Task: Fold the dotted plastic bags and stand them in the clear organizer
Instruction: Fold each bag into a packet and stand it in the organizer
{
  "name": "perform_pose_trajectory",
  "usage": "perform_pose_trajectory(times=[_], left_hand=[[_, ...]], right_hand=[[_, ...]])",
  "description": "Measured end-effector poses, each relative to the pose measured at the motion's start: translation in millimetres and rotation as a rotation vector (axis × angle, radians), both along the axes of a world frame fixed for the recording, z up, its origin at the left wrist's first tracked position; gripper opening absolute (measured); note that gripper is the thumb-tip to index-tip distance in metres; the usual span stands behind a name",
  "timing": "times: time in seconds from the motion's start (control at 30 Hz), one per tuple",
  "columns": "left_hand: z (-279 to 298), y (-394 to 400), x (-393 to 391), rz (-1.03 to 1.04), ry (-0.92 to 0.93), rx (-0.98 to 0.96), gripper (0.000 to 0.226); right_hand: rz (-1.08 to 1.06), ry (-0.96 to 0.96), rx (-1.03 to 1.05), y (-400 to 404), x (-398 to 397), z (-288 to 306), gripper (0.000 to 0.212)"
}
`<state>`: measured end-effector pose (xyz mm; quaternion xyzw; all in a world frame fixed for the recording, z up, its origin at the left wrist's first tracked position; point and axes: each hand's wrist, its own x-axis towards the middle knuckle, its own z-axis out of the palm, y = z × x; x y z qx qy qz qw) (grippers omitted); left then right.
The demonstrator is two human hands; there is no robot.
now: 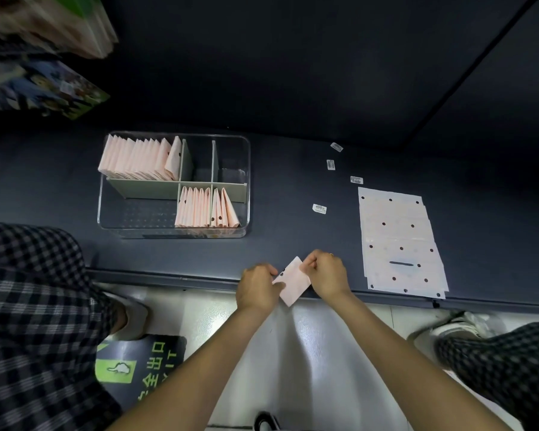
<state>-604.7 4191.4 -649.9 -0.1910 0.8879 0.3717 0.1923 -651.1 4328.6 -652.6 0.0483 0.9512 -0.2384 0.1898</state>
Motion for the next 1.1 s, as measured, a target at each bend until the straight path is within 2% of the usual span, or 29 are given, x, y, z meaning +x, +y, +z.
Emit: perform_pose_trajectory(times=[0.03, 0.1, 0.17, 0.2, 0.27, 0.37, 0.43, 0.53, 0.6, 0.7, 0.83, 1.1], left_hand=[[1.5, 0.6, 0.7, -0.023, -0.034, 0.000, 0.016], [7.0, 0.9, 0.9, -0.048, -0.059, 0.004, 0.008], [15.3, -3.0, -2.3, -0.099, -0.009, -0.066, 0.009], [20.3, -6.7, -5.4, -0.148, 0.038, -0.130, 0.011], [31.9, -16.2, -14.4, -0.264, 0.125, -0.238, 0.014], [50.5, -33.4, -31.3, -0.374, 0.187, -0.300, 0.014], [58.5, -45.6, -40.7, -0.380, 0.275, -0.341, 0.015], [60.3, -65.6, -50.0, -0.264, 0.391, -0.426, 0.022], [55.6, -77.6, -53.1, -0.198, 0.393, -0.474, 0.028], [47.0, -87.3, -54.2, -0.211, 0.354, -0.517, 0.033], [40.4, -93.2, -52.8, -0.200, 0.334, -0.552, 0.032], [33.3, -98.2, -49.2, -0.118, 0.367, -0.462, 0.030]], right_hand=[[0.004, 0.002, -0.009, 1.1, 3.2, 0.4, 0.006], [0.060, 0.018, -0.039, 4.4, 7.9, 3.0, 0.020], [0.209, 0.098, -0.047, 7.8, 10.1, 10.0, 0.037], [0.284, 0.162, -0.053, 8.8, 9.5, 14.8, 0.038], [0.391, 0.268, -0.062, 7.6, 6.1, 25.4, 0.025], [0.448, 0.270, -0.015, -1.6, -2.1, 39.4, 0.013], [0.421, 0.267, -0.005, -10.9, -8.0, 47.5, 0.011], [0.274, 0.330, -0.023, -24.3, -18.0, 59.6, 0.007], [0.110, 0.353, -0.110, -32.8, -25.4, 67.0, 0.005], [-0.051, 0.328, -0.294, -50.2, -34.0, 74.2, 0.009], [-0.050, 0.308, -0.357, -79.7, -38.4, 78.1, 0.010], [0.130, 0.335, -0.025, -124.9, -45.0, 75.9, 0.010]])
